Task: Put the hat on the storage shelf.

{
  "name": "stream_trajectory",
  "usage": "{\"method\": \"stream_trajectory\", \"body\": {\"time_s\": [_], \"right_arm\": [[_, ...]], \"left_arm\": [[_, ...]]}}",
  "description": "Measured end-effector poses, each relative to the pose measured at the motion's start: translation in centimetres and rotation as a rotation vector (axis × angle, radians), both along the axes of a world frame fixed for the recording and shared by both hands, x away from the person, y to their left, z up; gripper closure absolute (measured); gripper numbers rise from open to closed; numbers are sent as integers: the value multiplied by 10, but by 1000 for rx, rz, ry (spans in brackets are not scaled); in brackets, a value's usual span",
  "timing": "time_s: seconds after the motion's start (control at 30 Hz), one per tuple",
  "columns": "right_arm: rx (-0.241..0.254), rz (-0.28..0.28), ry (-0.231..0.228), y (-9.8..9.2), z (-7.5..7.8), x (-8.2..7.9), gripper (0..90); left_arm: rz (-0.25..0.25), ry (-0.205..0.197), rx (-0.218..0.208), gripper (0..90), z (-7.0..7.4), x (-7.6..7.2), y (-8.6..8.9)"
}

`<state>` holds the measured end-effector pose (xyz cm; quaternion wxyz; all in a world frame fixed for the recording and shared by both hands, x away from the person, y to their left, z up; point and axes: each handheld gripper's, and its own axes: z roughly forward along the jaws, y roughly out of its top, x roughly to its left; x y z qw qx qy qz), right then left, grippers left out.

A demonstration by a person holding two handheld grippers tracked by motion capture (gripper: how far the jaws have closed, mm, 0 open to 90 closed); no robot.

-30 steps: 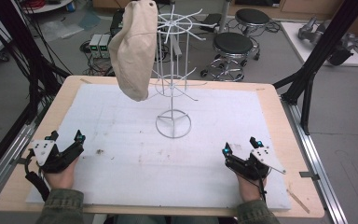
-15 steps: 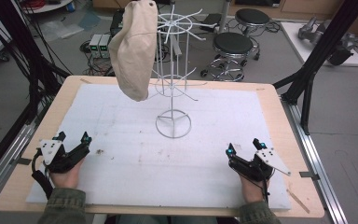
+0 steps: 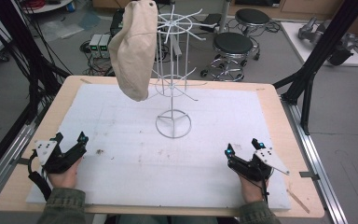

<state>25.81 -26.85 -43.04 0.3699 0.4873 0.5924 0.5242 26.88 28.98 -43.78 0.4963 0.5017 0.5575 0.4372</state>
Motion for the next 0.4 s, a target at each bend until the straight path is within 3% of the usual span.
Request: {"method": "stream_trajectory", "body": {"time_s": [0.4], "right_arm": [[-2, 1, 6, 0, -1, 1, 65]], "left_arm": [[-3, 7, 1, 211, -1, 0, 0]]}}
